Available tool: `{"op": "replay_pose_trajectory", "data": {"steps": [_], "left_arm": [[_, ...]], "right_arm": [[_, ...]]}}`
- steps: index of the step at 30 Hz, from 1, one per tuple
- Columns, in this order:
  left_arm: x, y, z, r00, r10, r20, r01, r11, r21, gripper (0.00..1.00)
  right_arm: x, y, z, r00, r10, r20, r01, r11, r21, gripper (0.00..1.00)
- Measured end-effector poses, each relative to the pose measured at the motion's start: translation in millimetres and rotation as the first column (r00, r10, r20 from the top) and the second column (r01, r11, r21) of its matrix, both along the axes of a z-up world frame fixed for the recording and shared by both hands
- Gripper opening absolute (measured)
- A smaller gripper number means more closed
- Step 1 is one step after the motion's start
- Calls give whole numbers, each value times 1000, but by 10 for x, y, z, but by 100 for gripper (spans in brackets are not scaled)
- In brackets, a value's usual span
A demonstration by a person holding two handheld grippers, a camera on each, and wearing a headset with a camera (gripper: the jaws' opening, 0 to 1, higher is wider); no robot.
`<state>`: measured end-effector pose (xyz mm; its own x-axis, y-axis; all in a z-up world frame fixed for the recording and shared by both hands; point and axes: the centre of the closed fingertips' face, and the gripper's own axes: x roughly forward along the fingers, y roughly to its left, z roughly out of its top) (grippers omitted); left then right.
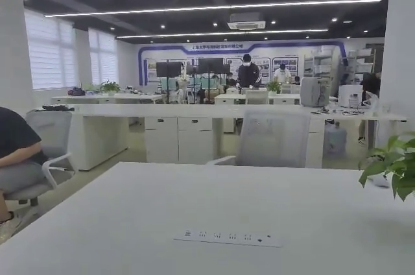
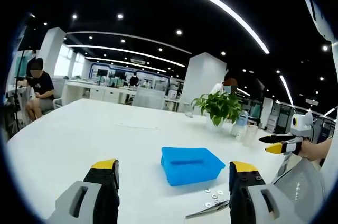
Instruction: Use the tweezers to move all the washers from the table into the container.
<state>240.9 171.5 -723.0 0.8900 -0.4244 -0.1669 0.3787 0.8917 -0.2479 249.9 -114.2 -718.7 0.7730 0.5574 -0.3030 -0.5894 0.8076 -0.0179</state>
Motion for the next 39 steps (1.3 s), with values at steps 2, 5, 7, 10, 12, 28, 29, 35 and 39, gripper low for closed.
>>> {"op": "replay_pose_trajectory", "data": {"steps": [2,5,7,10,12,28,29,35,39], "left_arm": [[-11,1,-60,999,-16,-48,15,1000,-20,84],[-7,21,-51,998,-23,-54,21,999,-40,84],[-8,35,-58,997,-31,-72,28,999,-45,83],[-38,12,-136,989,-87,-121,86,996,-8,80],[-58,-2,-192,981,-123,-148,129,991,36,74],[-212,-435,-644,805,-458,-376,553,809,198,46],[-208,-445,-672,797,-465,-385,563,803,195,45],[-233,-530,-904,726,-503,-469,647,730,218,38],[-246,-578,-1044,687,-519,-509,696,671,255,38]], "right_arm": [[-15,15,-2,1000,3,-29,-4,1000,-10,69],[-21,43,35,999,12,-30,-13,999,-38,69],[-28,31,47,999,18,-32,-19,999,-33,67],[-24,107,90,998,54,-34,-56,996,-63,61],[-28,173,89,995,87,-44,-91,992,-88,54],[-147,725,-344,908,356,-220,-393,907,-153,33],[-159,755,-383,900,369,-234,-408,900,-152,33],[-203,970,-602,845,441,-304,-501,851,-160,30],[-238,1102,-741,813,474,-339,-552,814,-184,28]]}}
